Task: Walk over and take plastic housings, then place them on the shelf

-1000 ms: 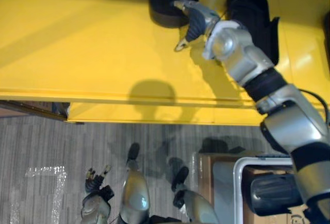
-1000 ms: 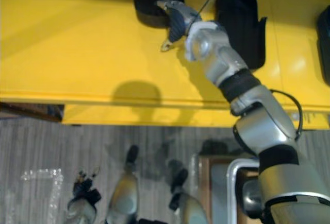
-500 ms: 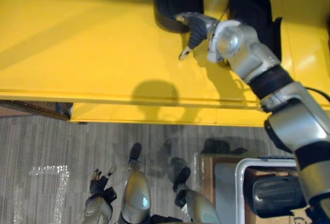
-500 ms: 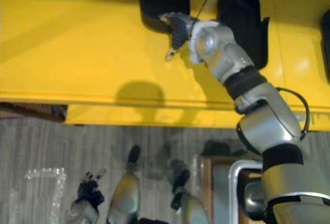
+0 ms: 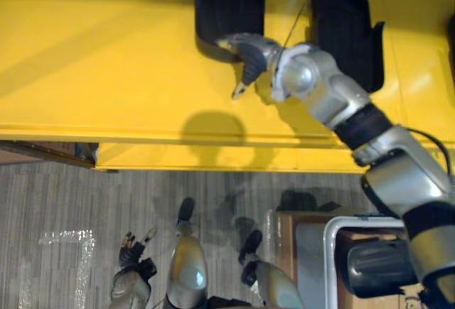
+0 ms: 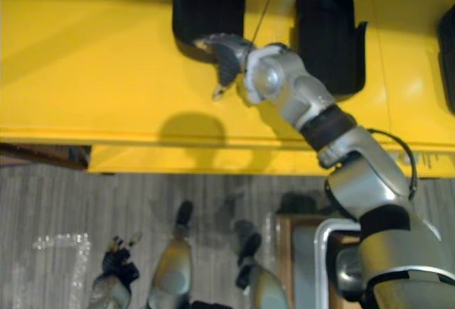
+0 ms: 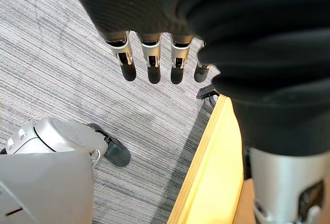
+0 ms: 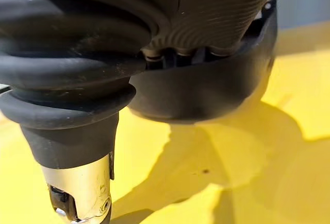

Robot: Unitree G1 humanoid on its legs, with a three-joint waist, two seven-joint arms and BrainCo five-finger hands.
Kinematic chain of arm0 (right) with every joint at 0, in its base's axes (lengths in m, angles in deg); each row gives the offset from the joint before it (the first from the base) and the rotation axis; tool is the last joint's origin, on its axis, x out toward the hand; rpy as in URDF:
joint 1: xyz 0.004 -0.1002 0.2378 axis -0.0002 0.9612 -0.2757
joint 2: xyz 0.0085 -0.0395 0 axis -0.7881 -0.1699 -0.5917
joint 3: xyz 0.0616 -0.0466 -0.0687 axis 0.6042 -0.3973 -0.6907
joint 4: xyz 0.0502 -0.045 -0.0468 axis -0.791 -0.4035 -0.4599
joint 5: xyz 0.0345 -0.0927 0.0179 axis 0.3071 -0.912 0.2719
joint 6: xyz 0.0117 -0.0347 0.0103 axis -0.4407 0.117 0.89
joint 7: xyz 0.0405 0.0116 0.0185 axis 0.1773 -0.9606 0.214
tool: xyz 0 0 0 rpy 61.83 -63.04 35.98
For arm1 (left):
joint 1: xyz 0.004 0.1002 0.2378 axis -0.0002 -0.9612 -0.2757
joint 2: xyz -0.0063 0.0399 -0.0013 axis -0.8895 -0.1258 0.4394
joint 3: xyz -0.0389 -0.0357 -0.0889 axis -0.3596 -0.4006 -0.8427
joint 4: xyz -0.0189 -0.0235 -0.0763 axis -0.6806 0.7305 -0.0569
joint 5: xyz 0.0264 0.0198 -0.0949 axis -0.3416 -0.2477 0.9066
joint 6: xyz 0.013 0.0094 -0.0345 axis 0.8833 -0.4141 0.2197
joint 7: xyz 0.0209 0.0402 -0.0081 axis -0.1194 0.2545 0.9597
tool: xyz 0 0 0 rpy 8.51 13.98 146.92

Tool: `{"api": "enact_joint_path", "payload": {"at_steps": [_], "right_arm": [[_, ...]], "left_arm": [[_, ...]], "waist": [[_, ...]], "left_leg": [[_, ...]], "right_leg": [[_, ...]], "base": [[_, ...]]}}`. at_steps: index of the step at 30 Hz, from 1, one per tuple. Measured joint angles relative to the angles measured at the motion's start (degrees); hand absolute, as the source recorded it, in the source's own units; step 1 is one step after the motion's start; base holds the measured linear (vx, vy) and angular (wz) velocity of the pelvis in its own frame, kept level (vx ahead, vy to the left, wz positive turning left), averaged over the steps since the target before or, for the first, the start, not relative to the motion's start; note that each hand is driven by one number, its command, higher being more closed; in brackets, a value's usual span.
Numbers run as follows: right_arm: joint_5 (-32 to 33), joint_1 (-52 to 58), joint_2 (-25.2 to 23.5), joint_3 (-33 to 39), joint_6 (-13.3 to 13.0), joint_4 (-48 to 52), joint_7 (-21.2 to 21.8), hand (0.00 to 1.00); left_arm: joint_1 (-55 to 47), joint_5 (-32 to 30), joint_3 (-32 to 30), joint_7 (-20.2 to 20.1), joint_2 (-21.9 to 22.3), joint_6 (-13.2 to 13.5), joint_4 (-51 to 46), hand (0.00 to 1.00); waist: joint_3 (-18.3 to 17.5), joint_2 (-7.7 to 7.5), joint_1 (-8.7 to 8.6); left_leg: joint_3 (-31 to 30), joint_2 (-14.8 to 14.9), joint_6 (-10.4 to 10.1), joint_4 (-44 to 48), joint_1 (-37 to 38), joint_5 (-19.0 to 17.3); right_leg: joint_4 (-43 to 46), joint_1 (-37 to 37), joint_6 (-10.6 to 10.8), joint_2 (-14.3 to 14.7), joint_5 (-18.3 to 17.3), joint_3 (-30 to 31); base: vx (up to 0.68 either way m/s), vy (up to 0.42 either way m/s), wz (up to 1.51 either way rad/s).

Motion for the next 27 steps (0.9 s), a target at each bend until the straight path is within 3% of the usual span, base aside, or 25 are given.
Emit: {"api": "enact_joint_path", "payload": {"at_steps": [6, 10, 13, 21, 27], "right_arm": [[-2.9, 2.5, -1.0, -2.8, -0.8, 7.1, 0.6, 0.00], [-4.0, 3.3, -3.1, -5.5, -0.3, 9.3, 3.5, 0.00], [-3.9, 3.7, -3.9, -6.5, 0.7, 11.2, 5.2, 0.00], [-5.0, 4.2, -4.5, -8.1, 6.4, 15.0, 7.7, 0.00], [-8.8, 4.2, -4.9, -8.0, 8.5, 15.0, 6.4, 0.00]], "left_arm": [[0.0, -0.2, 0.0, 0.1, 0.0, 1.6, 2.0, 0.00], [0.0, -2.2, 0.0, 0.1, 0.0, 2.0, 2.1, 0.00], [0.0, -2.3, 0.0, 0.1, -0.1, 2.4, 2.3, 0.00], [0.0, -2.4, 0.0, 0.8, -0.2, 2.4, 3.3, 0.00], [0.1, -2.4, 0.0, 1.1, -0.2, 2.4, 3.2, 0.00]], "waist": [[-1.4, -0.16, -0.02], [-3.5, -0.26, -0.09], [-3.9, -0.55, -0.13], [-4.5, -1.55, -0.22], [-4.6, -1.60, -0.32]], "left_leg": [[0.1, 0.1, -0.2, 0.0, 0.0, -0.1], [0.1, 0.1, -0.2, 0.0, 0.0, -0.3], [0.1, 0.1, -0.2, 0.1, 0.0, -0.4], [0.1, 0.1, -0.2, 0.1, 0.0, -0.4], [0.1, 0.1, -0.2, 0.1, 0.0, -0.4]], "right_leg": [[-0.3, 0.0, 0.0, 0.1, 0.0, 0.1], [-0.6, 0.1, 0.0, 0.2, 0.0, 0.1], [-0.6, 0.2, 0.0, 0.2, 0.0, 0.1], [-0.7, 0.2, 0.0, 0.2, 0.0, 0.1], [-0.7, 0.1, 0.0, 0.2, 0.1, 0.1]], "base": [[0.00, 0.000, 0.00], [0.00, 0.000, 0.00], [0.00, 0.000, 0.00], [0.00, 0.000, 0.00], [0.00, 0.000, 0.00]]}}
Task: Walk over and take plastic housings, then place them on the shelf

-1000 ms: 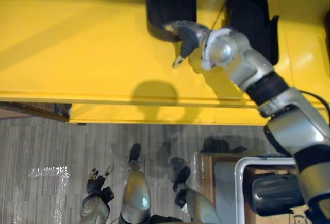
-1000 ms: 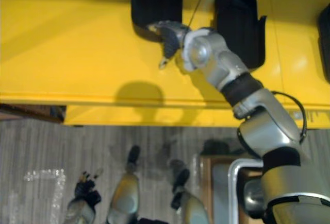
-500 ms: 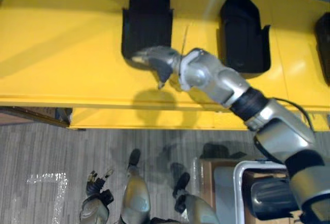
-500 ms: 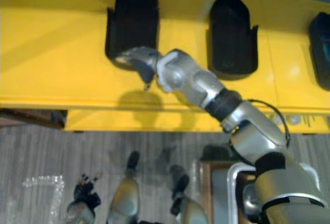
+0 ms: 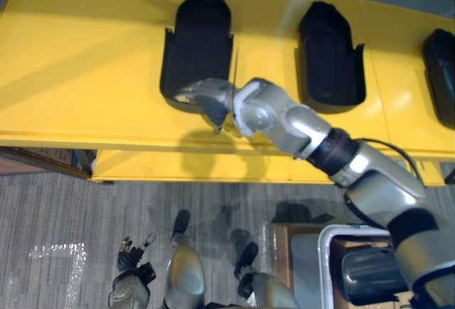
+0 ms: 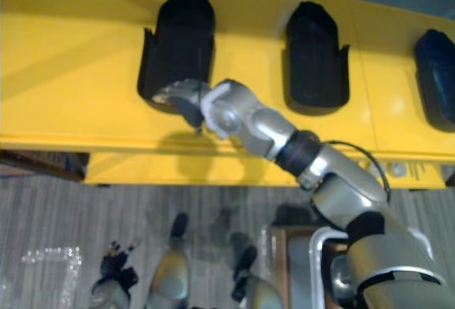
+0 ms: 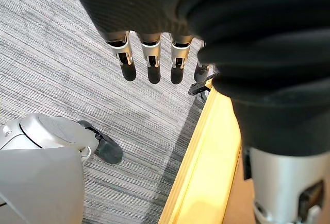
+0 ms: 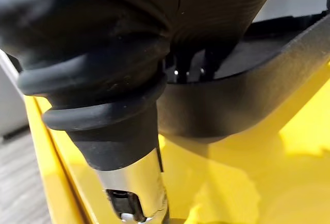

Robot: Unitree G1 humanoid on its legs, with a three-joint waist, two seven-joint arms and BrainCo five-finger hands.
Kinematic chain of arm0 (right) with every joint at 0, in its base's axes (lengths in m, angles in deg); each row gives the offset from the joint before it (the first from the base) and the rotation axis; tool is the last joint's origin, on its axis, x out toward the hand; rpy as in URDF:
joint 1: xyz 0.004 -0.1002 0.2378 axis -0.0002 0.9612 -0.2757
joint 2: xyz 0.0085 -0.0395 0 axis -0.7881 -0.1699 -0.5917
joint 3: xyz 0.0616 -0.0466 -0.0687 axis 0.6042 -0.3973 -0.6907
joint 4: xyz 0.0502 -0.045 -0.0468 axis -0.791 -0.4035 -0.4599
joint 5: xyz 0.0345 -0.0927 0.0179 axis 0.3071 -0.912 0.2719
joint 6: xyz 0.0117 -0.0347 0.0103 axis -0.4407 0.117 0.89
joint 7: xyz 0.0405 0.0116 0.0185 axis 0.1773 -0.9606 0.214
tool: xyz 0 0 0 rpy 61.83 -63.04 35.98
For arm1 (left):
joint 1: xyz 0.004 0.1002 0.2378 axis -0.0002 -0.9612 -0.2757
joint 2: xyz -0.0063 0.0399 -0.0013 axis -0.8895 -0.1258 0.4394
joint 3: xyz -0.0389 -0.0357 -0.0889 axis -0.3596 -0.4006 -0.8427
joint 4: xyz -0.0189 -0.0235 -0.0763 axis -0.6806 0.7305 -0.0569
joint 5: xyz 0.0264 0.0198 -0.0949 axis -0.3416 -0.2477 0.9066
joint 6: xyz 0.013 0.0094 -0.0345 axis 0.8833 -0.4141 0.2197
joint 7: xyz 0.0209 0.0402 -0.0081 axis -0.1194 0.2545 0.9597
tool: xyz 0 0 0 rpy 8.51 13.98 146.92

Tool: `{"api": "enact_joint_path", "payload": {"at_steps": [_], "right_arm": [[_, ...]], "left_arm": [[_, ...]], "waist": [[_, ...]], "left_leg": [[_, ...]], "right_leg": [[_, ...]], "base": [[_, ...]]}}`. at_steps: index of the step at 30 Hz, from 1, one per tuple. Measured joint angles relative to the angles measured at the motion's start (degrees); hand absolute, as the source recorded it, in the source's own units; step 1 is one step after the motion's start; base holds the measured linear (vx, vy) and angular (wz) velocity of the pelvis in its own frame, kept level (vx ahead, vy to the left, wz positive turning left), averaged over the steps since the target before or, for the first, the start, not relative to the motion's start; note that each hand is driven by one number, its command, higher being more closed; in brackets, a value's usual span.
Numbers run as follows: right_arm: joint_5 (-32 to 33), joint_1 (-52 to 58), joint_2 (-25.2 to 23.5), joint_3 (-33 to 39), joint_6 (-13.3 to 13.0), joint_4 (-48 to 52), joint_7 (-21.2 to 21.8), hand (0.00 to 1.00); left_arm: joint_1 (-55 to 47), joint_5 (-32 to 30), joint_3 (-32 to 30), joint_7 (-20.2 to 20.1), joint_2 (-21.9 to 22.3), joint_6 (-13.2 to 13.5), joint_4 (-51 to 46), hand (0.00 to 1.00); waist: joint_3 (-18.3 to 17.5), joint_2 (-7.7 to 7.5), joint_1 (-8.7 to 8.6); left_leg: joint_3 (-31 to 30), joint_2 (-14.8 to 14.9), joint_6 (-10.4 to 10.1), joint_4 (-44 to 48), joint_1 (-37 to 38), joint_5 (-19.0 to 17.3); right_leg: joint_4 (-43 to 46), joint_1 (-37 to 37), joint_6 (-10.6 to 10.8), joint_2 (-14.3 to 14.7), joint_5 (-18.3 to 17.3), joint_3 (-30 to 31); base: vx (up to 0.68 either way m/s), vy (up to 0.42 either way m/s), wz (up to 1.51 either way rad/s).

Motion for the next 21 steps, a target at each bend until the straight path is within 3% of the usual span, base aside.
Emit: {"api": "enact_joint_path", "payload": {"at_steps": [3, 6, 8, 11, 14, 16, 17, 21], "right_arm": [[-8.7, 0.5, -0.1, 0.3, 2.2, -1.4, -8.1, 0.00], [-13.4, 0.4, 0.0, 6.4, 4.4, -5.4, -17.1, 0.00], [-14.2, -1.6, 1.8, 11.0, 3.8, -7.7, -24.8, 0.00], [-13.0, -4.9, 4.5, 11.4, 0.2, -7.9, -30.6, 0.00], [-10.6, -5.5, 4.9, 11.4, -3.6, -7.7, -33.5, 0.00], [-7.1, -5.6, 5.1, 11.4, -7.6, -5.9, -33.8, 0.00], [-5.7, -5.6, 5.3, 11.4, -8.4, -4.7, -33.7, 0.00], [7.6, -5.2, 7.5, 11.4, -13.2, 7.2, -28.6, 0.00]], "left_arm": [[0.0, 0.0, 0.0, 1.0, 0.0, 0.0, -0.1, 0.00], [0.0, 0.2, 0.0, 1.1, 0.0, 0.3, -0.1, 0.00], [0.0, 0.6, 0.0, 1.2, 0.1, 1.1, -0.1, 0.00], [0.0, 0.6, 0.0, 1.1, 0.4, 1.5, -0.1, 0.00], [-0.1, 0.6, 0.0, 1.0, 0.7, 2.0, 0.0, 0.00], [-0.1, 0.6, 0.0, 0.6, 0.9, 3.1, 0.1, 0.00], [-0.1, 0.6, 0.0, 0.4, 0.9, 3.5, 0.1, 0.00], [-0.8, 0.1, -0.3, -1.6, 0.8, 3.9, 1.4, 0.00]], "waist": [[0.0, 0.00, 0.00], [0.0, 0.00, 0.02], [0.0, 0.01, -0.01], [-0.1, 0.26, -0.22], [-0.2, 0.44, -0.28], [-0.2, 0.46, -0.40], [-0.2, 0.46, -0.44], [-1.3, 0.42, -2.10]], "left_leg": [[0.0, 0.0, 0.0, 0.0, 0.0, 0.0], [0.1, 0.0, 0.0, 0.0, 0.0, 0.0], [0.3, 0.0, 0.0, 0.0, 0.0, 0.0], [0.9, 0.0, 0.0, 0.0, 0.0, 0.0], [1.0, 0.0, 0.0, -0.1, 0.5, 0.0], [1.3, 0.0, 0.0, -0.1, 1.1, -0.1], [1.3, 0.0, 0.1, -0.1, 1.1, -0.2], [1.7, 0.0, 0.0, -0.3, 2.3, -0.4]], "right_leg": [[0.0, -0.2, 0.0, 0.0, 0.1, 0.0], [-0.2, -0.2, 0.0, 0.0, 0.3, 0.2], [-0.5, -0.1, 0.0, 0.0, 0.6, 0.5], [-1.0, -0.1, 0.0, 0.1, 1.0, 1.1], [-1.5, 0.5, 0.1, 0.1, 1.2, 1.1], [-1.6, 1.0, 0.1, 0.1, 1.2, 1.2], [-1.6, 1.0, 0.1, 0.1, 1.2, 1.3], [-1.8, 1.7, 0.1, 0.0, 1.2, 1.6]], "base": [[0.00, 0.000, 0.00], [0.00, 0.000, -0.01], [0.00, 0.000, -0.07], [0.00, 0.000, -0.09], [0.00, 0.000, -0.02], [-0.01, 0.001, -0.03], [-0.02, 0.007, -0.04], [-0.02, 0.004, -0.04]]}}
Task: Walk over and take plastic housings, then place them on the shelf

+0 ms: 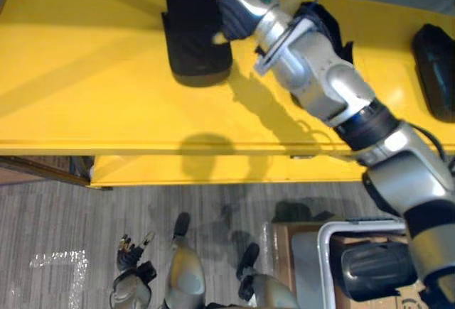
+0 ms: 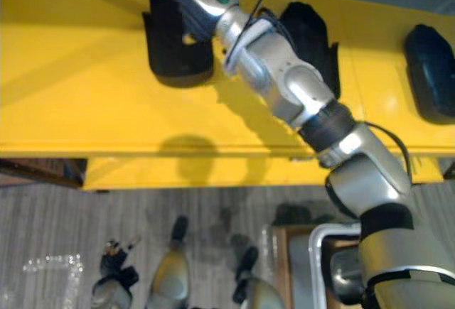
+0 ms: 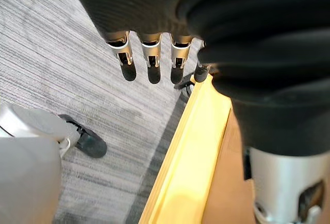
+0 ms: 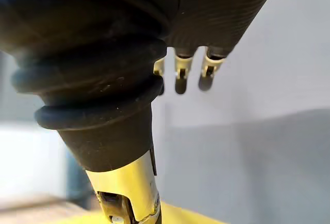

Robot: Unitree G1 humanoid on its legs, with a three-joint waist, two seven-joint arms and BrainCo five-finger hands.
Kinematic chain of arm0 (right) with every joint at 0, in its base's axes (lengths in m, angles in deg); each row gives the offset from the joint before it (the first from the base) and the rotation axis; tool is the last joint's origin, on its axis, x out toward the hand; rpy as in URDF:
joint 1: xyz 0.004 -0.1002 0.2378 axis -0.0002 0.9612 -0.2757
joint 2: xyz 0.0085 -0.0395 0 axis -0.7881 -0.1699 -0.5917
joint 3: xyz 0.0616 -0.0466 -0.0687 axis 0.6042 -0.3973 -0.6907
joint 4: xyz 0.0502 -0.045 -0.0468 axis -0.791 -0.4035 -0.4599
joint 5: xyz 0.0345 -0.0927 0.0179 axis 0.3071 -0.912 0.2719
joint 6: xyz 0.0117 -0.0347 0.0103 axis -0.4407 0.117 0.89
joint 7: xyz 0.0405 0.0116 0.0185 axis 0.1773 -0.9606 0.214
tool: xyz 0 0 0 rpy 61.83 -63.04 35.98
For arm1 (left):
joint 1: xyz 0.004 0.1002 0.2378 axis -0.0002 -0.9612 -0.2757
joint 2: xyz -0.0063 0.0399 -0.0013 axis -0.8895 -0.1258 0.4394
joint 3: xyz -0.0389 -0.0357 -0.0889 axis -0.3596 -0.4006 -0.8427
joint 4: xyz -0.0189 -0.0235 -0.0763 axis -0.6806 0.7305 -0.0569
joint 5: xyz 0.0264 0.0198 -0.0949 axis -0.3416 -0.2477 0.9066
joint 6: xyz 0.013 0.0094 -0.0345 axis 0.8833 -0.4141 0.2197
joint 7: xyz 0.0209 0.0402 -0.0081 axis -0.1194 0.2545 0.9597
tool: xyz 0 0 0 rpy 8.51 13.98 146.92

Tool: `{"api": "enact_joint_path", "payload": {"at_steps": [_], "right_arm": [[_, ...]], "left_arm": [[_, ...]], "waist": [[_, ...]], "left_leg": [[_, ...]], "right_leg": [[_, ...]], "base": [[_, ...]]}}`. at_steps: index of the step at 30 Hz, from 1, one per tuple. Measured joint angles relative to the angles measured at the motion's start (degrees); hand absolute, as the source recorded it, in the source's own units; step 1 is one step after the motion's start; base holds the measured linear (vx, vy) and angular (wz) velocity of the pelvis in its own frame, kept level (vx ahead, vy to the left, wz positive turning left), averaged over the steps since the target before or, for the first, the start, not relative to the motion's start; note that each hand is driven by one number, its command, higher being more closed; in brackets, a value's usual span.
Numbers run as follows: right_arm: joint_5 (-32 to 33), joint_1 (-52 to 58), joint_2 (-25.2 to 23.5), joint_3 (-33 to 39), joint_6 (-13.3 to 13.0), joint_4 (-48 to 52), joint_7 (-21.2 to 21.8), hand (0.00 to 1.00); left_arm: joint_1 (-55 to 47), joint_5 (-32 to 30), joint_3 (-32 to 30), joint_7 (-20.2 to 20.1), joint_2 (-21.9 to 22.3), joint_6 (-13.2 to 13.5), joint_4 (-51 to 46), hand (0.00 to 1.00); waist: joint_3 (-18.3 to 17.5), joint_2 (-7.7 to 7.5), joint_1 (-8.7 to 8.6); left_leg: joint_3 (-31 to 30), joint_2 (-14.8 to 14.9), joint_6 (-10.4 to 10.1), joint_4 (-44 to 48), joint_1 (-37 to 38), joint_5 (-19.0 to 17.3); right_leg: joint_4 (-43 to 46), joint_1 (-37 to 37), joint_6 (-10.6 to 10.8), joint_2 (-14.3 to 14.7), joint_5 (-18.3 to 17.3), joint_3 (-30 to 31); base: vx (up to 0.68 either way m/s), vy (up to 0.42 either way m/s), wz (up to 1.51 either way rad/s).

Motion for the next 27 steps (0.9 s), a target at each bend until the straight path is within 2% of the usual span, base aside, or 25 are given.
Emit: {"api": "enact_joint_path", "payload": {"at_steps": [1, 5, 6, 8, 11, 14, 16, 20, 24, 27], "right_arm": [[4.0, 0.8, 0.7, 0.0, -0.5, 3.6, 1.9, 0.00], [11.5, 4.6, 1.0, 0.0, -0.4, 8.9, 8.8, 0.00], [15.4, 5.7, 1.1, -0.1, 0.5, 9.4, 12.4, 0.00], [19.0, 7.4, 1.0, -1.0, 4.8, 9.9, 21.0, 0.00], [21.6, 10.8, -0.6, -4.8, 11.2, 7.8, 30.2, 0.00], [19.0, 14.3, -4.2, -5.4, 14.1, 2.5, 33.1, 0.00], [15.9, 14.6, -5.3, -5.3, 14.1, -0.4, 33.0, 0.00], [9.5, 14.6, -7.0, -3.4, 13.5, -5.6, 27.2, 0.00], [1.5, 13.5, -8.6, -0.7, 11.6, -9.2, 16.9, 0.00], [-1.8, 10.2, -8.9, 1.1, 11.3, -12.9, 9.7, 0.00]], "left_arm": [[-0.6, -0.2, 0.0, -0.1, 0.1, 0.0, 0.0, 0.00], [-1.8, -2.3, -0.3, -0.1, 0.2, 0.0, 1.1, 0.00], [-1.7, -2.4, -0.3, -0.1, 0.2, 0.0, 1.2, 0.00], [-1.3, -3.4, -0.3, -0.1, 0.3, -0.2, 1.6, 0.00], [-1.3, -4.1, -0.3, 0.2, 0.8, -0.8, 2.4, 0.00], [-1.3, -4.0, -0.3, 0.6, 1.2, -1.7, 3.5, 0.00], [-1.3, -4.0, -0.3, 1.1, 1.2, -2.4, 4.0, 0.00], [-0.7, -3.9, -0.4, 2.2, 1.2, -2.6, 4.2, 0.00], [-0.6, -3.7, -0.7, 2.6, 1.2, -2.6, 4.2, 0.00], [0.0, -3.4, -1.0, 2.6, 1.3, -2.6, 4.1, 0.00]], "waist": [[-1.2, 0.04, -0.46], [-4.7, 0.19, -1.64], [-5.2, 0.26, -2.06], [-5.8, 0.22, -2.44], [-6.3, 0.02, -2.52], [-6.2, 0.02, -2.32], [-6.2, 0.02, -2.06], [-6.2, 0.05, -1.29], [-5.9, 0.10, -0.87], [-4.4, 0.59, -0.86]], "left_leg": [[0.2, 0.0, 0.0, 0.0, 0.2, -0.1], [1.7, 0.0, 0.0, -0.8, 2.6, -0.5], [1.9, 0.1, 0.0, -0.9, 3.3, -0.6], [2.4, 0.2, -0.1, -0.8, 4.0, -0.7], [2.8, 0.3, -0.1, -0.9, 4.4, -0.8], [2.8, 0.3, -0.1, -0.9, 4.4, -0.8], [2.7, 0.3, -0.1, -0.9, 4.3, -0.8], [1.6, 0.2, -0.1, -0.8, 3.2, -0.7], [1.1, 0.0, -0.1, -0.7, 1.8, -0.6], [0.9, -0.1, -0.1, -0.3, 1.7, -0.7]], "right_leg": [[-0.2, 0.1, 0.0, 0.0, 0.0, 0.2], [-0.8, 1.8, 0.1, 0.0, 0.1, 1.5], [-0.9, 2.2, 0.1, 0.0, 0.0, 1.5], [-1.1, 2.8, 0.1, 0.1, 0.0, 1.8], [-1.2, 2.8, 0.1, 0.2, 0.0, 2.4], [-1.1, 2.8, 0.2, 0.2, 0.1, 2.4], [-1.2, 2.8, 0.2, 0.2, 0.2, 2.4], [-1.3, 2.5, 0.2, 0.2, 0.3, 1.4], [-1.3, 1.7, 0.3, 0.1, 0.4, 1.1], [-1.3, 1.8, 0.3, 0.0, 0.4, 1.1]], "base": [[0.02, -0.002, -0.08], [0.03, -0.003, -0.19], [0.01, -0.003, -0.08], [-0.02, -0.003, -0.09], [-0.03, -0.001, -0.09], [-0.01, -0.001, -0.02], [0.00, -0.001, 0.02], [0.02, -0.003, 0.14], [0.01, -0.002, 0.07], [0.01, -0.002, 0.01]]}}
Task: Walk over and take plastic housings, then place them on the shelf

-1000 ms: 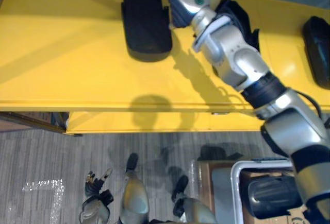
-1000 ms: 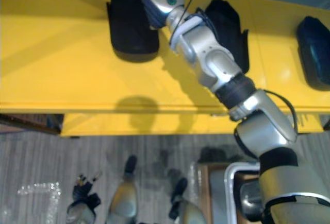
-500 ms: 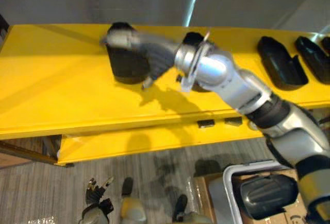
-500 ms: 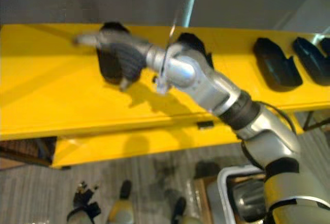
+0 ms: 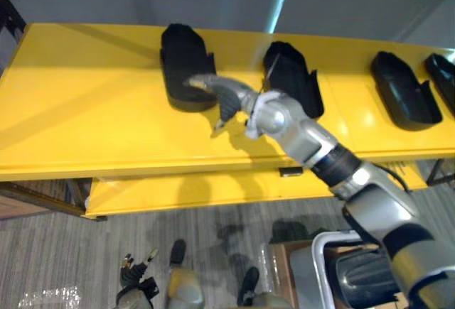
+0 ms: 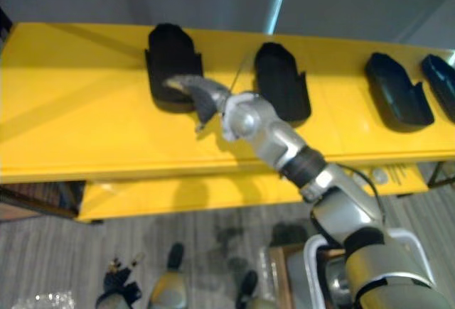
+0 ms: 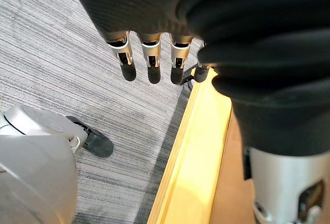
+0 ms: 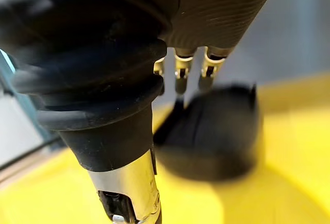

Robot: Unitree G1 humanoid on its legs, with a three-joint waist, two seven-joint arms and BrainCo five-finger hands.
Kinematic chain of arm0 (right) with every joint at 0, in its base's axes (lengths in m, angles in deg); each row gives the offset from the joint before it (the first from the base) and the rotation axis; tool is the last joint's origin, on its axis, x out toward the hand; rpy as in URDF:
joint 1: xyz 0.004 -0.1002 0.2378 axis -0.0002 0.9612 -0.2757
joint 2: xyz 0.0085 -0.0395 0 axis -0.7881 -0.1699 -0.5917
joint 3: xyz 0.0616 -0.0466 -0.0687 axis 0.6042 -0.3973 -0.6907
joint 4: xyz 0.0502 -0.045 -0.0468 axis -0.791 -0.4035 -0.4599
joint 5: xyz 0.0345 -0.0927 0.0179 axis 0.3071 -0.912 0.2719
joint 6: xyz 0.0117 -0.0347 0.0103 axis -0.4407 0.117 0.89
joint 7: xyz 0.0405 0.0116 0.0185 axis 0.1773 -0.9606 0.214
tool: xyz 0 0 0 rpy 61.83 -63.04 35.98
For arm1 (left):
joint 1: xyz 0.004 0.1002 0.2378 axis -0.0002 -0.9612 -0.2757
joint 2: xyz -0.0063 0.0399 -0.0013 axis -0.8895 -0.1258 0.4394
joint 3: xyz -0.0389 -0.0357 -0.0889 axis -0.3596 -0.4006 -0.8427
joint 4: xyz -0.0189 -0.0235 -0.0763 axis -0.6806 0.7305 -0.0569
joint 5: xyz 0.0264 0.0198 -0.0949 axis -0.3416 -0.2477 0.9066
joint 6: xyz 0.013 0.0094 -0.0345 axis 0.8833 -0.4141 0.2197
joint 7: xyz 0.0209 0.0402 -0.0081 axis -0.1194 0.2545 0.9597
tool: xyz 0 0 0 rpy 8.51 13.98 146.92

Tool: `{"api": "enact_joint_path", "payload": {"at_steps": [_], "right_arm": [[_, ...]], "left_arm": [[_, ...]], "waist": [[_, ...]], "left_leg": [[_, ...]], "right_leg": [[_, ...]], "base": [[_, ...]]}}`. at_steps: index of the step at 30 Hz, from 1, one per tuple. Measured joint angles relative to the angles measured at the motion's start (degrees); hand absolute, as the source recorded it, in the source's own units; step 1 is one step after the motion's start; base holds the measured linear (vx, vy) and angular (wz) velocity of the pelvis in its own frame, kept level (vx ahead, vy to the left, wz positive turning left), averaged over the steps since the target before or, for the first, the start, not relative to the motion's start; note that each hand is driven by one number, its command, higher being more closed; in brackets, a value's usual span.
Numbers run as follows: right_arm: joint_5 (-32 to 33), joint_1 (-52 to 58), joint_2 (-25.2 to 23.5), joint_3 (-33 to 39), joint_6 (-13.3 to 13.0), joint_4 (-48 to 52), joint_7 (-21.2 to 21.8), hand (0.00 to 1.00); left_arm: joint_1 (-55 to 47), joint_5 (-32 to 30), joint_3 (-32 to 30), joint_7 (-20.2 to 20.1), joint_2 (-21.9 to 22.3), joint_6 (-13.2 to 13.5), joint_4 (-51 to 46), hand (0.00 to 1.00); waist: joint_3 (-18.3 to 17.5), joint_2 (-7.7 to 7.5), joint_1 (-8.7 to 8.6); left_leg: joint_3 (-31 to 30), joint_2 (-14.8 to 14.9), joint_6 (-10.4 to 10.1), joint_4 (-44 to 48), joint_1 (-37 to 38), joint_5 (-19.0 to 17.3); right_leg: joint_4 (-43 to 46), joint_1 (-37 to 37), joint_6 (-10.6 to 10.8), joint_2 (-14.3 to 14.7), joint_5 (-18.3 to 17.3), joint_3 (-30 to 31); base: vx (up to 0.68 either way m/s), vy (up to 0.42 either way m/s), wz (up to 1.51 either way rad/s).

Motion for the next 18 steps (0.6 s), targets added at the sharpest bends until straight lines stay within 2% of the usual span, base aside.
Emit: {"api": "enact_joint_path", "payload": {"at_steps": [2, 6, 14, 18], "right_arm": [[-0.9, -2.9, 0.1, 1.7, 0.0, -1.1, -3.0, 0.00], [-0.9, -3.6, 0.2, 1.6, 0.0, -1.3, -3.2, 0.00], [2.5, -4.2, 0.0, -1.8, 1.2, -5.0, 7.1, 0.00], [2.5, -5.6, -0.3, -3.1, 1.2, -6.2, 9.1, 0.00]], "left_arm": [[1.0, 0.1, 0.1, 0.0, 0.1, 0.0, -0.2, 0.00], [1.1, 1.3, 0.1, 0.0, 0.1, 0.0, -1.8, 0.00], [1.7, 1.9, 1.2, 0.0, 0.1, -0.6, -4.4, 0.00], [2.2, 1.9, 1.2, -0.2, 0.2, -2.4, -4.4, 0.00]], "waist": [[1.9, 0.61, -0.02], [3.3, 0.69, -0.01], [5.4, 0.93, 0.03], [6.3, 1.62, 0.16]], "left_leg": [[-0.1, 0.0, 0.1, 0.3, -0.1, -0.1], [-0.2, 0.0, 0.1, 0.4, -0.2, -0.3], [-1.1, 0.0, 0.2, 1.4, -1.8, -0.3], [-1.2, 0.0, 0.2, 1.7, -2.0, -0.3]], "right_leg": [[0.1, 0.0, 0.0, 0.0, 0.0, 0.0], [0.2, 0.0, 0.0, 0.0, -0.1, -0.1], [0.8, -0.9, 0.0, -0.1, -0.1, -1.3], [0.8, -0.9, 0.0, 0.0, -0.1, -1.4]], "base": [[-0.03, -0.008, 0.01], [0.00, 0.000, 0.00], [0.01, -0.006, 0.06], [-0.02, -0.004, 0.00]]}}
